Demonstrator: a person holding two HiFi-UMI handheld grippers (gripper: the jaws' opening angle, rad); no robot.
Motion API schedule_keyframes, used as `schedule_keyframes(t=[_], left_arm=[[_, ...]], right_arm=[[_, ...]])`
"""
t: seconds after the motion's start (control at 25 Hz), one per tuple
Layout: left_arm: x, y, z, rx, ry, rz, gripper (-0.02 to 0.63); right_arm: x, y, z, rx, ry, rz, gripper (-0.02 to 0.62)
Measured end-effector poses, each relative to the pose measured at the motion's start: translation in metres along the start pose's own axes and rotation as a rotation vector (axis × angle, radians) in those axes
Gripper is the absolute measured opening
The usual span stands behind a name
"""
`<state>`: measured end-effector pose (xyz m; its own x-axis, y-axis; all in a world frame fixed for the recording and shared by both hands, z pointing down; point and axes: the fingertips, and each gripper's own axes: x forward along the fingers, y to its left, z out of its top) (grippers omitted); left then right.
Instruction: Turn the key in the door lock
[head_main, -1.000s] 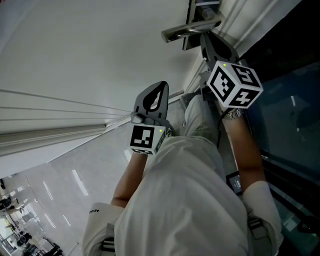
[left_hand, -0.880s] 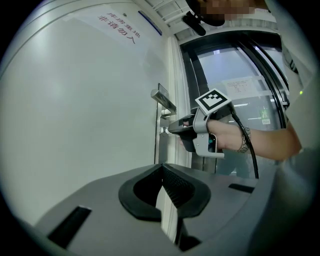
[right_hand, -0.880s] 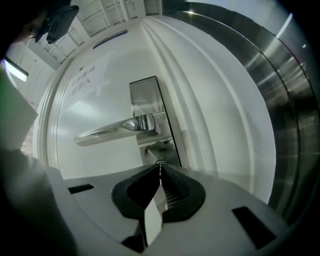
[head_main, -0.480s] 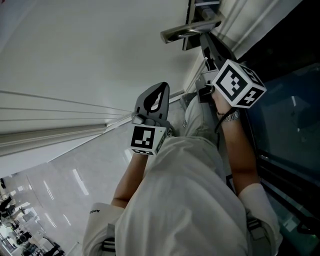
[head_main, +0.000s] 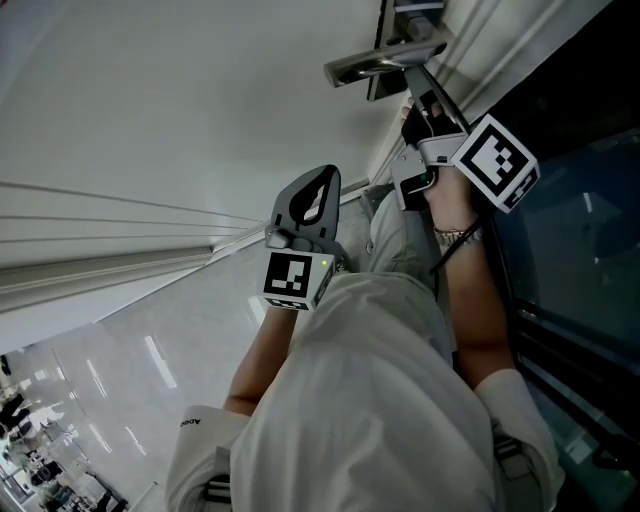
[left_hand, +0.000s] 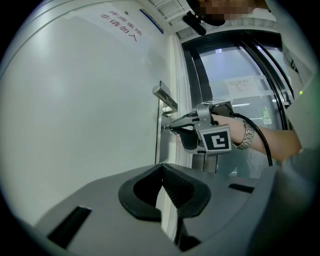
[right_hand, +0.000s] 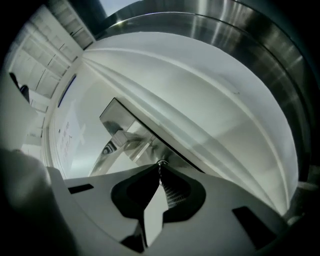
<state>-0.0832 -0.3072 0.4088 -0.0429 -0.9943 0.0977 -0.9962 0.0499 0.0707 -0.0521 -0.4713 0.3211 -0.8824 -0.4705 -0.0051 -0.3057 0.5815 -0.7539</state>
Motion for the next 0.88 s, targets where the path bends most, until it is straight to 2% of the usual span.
schedule_keyframes(t=[0.12, 0.24, 0.52, 0.68, 0.88], left_arm=[[0.0004, 0.0009, 0.0007, 0.000, -0.004, -0.002, 0.009], [0.0011, -0.0014, 0.0025, -0.002, -0.016, -0.013, 0.009], [0.0012, -0.0006, -0.0014, 0.003, -0.001, -0.021, 0.009], [0.0019, -0.0024, 0.0038, 0.005, -0.021, -0.029, 0.009], [0.0010, 0.0032, 0.0005, 0.007, -0.003, -0.020, 0.009]], right_arm=[[-0.0004, -0.0038, 0.0010, 0.105, 0.012, 0.021, 0.017], [0.0000, -0.0040, 0.0012, 0.145, 0.011, 0.034, 0.018], [0.0010, -0.0066, -0.0008, 0.350, -0.004, 0.023, 0.023], [-0.0001, -0.0067, -0.0008, 0.377, -0.019, 0.004, 0.025], [0.0011, -0.0055, -0.0006, 0.309, 0.000, 0.017, 0.028]])
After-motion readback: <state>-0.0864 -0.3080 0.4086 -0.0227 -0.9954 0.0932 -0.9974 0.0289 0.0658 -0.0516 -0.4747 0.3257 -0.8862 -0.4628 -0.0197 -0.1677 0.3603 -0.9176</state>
